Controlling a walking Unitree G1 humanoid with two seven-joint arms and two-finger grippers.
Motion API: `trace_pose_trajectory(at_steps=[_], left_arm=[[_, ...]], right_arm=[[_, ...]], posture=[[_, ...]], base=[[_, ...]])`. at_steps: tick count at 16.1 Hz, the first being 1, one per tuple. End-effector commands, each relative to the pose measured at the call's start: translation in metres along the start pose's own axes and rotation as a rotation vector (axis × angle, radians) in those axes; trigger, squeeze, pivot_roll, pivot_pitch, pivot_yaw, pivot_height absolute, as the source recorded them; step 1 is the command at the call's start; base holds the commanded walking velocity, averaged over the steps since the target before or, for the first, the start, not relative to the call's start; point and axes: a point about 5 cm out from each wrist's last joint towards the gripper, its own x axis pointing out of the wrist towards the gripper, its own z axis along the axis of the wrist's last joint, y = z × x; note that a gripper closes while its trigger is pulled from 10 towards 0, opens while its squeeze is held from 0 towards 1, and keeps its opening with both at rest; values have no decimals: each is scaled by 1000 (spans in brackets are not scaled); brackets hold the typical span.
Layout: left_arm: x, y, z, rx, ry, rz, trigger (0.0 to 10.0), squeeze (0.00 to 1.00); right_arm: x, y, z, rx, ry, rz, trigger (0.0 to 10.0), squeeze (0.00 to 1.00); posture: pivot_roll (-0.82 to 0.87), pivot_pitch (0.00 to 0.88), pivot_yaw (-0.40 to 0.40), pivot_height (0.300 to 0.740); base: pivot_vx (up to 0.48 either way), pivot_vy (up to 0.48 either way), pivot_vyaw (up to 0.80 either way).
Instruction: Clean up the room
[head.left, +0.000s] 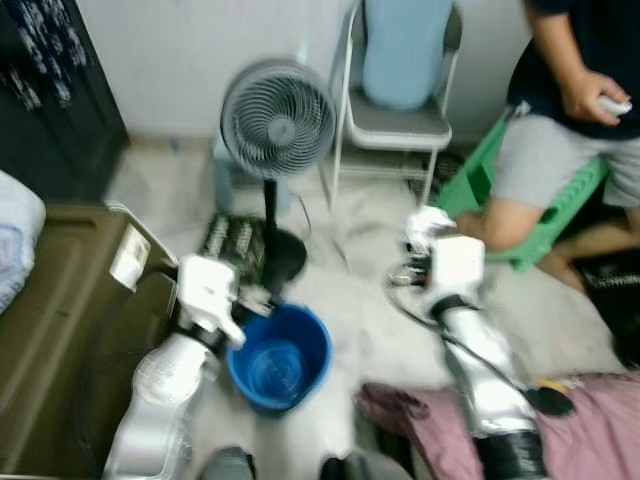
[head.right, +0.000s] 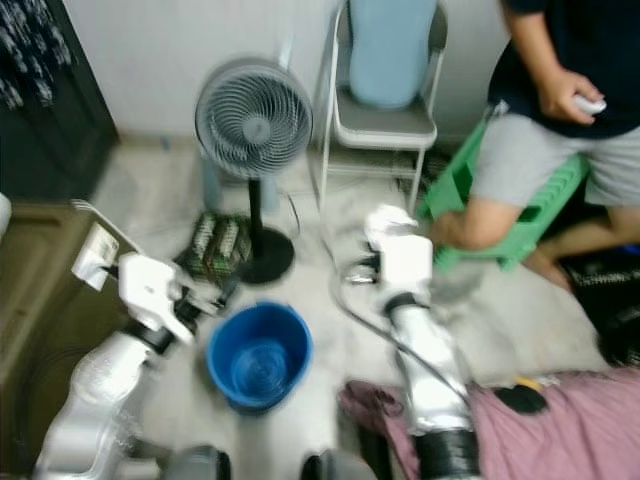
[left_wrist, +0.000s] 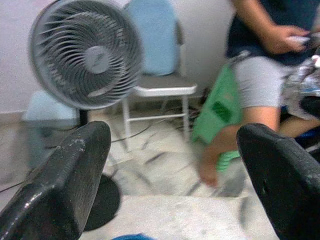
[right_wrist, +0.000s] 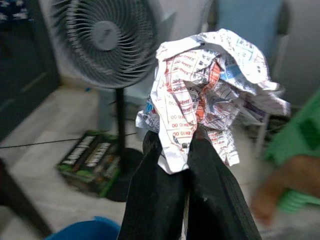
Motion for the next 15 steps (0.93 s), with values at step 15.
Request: trace_pose_trajectory(at_steps=[15], left_arm=[[-23,22,7,192,35,128,10000,0]], right_arm=[[4,-12,-16,-16,86,-65,10000,0]], posture=[[55,179,-82,740]], base=[[18,0,187]])
